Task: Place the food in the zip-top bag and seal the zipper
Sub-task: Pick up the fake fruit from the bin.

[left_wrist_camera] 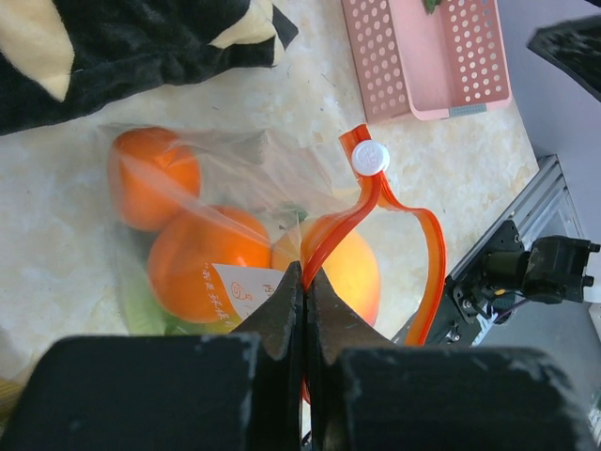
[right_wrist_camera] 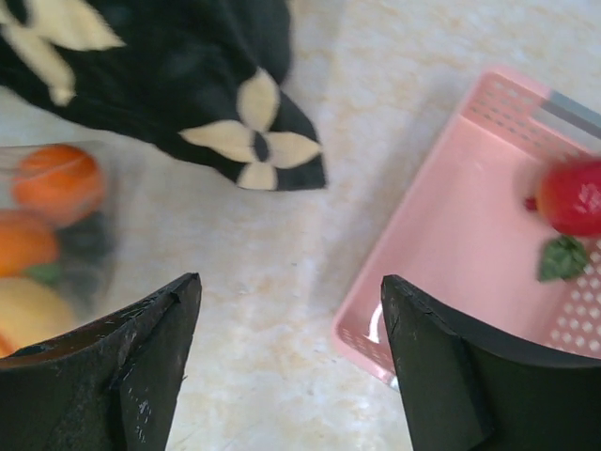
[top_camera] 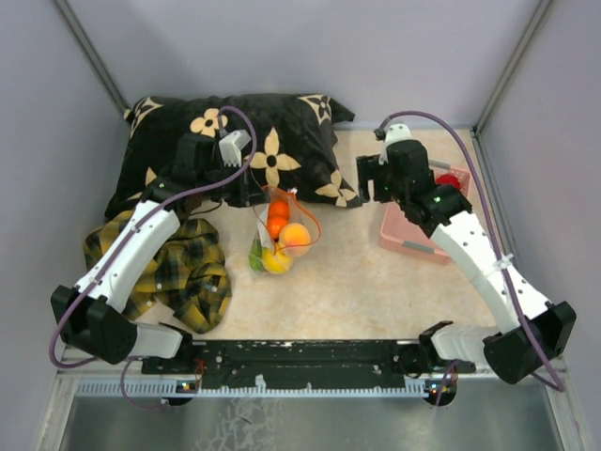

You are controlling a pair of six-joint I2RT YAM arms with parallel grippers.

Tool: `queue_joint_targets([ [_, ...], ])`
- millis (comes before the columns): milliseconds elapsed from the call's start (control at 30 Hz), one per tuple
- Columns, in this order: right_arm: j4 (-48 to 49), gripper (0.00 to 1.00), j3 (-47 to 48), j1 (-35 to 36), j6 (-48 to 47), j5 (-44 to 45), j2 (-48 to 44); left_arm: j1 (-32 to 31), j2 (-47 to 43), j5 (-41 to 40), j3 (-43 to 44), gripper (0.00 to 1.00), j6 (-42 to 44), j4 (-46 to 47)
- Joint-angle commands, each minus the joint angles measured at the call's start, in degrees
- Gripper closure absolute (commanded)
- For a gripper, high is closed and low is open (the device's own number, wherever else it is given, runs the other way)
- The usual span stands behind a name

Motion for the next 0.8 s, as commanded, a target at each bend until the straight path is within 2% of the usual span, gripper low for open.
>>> queue_joint_targets([
  [0,4.84,0.22,-3.72,-6.17,-1.22,5.19,0.97,0.42,-1.48,2.09,-0.19,1.0,0.44,2.59],
  [367,17.93,0.15,-9.59,-22.07,0.35,13.84,9.78,0.51,-0.91,2.57,-0.17,1.0,0.57,2.41],
  [767,28.73,0.13,-10.31,-28.66,2.69,18.02,20.3,0.59,-0.49,2.63,-0.24,1.0,0.53,2.41],
])
